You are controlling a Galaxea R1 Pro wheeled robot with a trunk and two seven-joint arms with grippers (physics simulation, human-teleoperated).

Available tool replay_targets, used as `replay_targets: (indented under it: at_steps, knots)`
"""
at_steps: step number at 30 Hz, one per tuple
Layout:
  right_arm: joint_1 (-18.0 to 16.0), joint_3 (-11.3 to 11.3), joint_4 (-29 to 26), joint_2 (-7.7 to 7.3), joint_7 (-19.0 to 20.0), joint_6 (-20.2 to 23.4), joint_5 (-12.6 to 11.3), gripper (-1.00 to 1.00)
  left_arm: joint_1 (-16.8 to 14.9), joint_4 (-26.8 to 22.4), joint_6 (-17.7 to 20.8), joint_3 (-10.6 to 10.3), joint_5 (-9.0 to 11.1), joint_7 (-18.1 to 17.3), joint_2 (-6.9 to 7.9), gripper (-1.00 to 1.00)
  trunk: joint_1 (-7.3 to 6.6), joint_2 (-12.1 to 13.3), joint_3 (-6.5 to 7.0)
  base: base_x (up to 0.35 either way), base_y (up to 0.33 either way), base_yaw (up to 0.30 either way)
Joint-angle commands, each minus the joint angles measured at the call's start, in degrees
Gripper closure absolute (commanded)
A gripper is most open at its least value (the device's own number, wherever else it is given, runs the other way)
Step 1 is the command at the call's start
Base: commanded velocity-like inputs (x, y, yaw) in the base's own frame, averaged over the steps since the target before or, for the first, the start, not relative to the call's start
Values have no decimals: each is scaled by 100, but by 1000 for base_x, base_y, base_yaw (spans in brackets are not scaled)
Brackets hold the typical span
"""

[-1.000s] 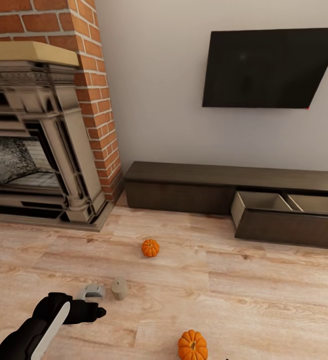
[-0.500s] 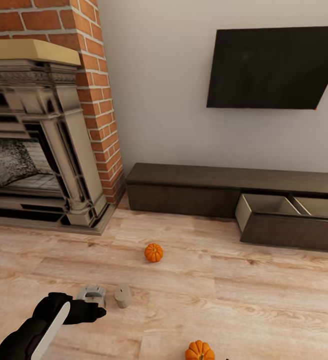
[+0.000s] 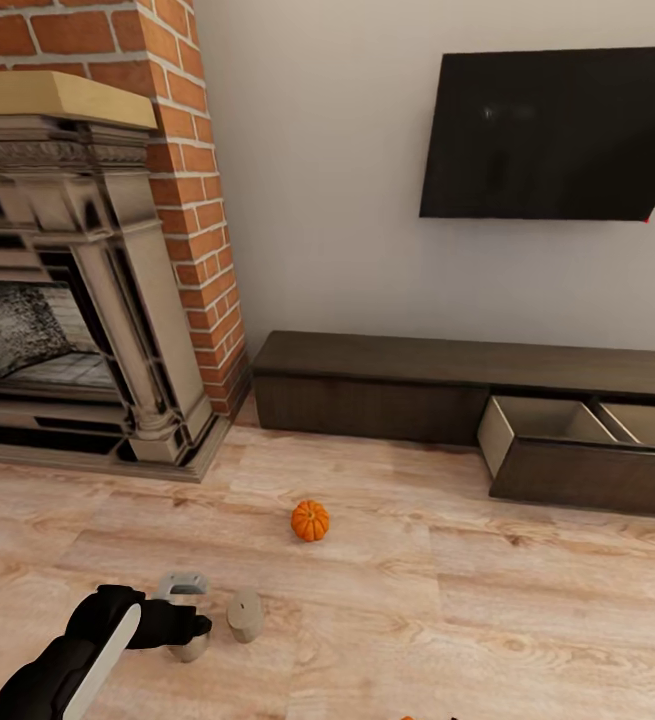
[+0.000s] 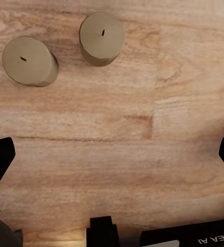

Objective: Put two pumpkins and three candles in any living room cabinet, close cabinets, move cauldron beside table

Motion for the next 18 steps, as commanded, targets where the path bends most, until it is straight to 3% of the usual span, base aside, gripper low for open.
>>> replay_targets:
  at_steps: [1,18]
  knots:
    - [-4,36,-3,-7,3,15,-61,-100,-3,-4,18,-7,-32,-31,4,-100,0,-2,-5,70,2,0]
    - [-2,36,-3,-7,-5,24,-67,-100,-3,-3,18,0,-30,-31,4,-100,0,-2,-5,-9,0,0]
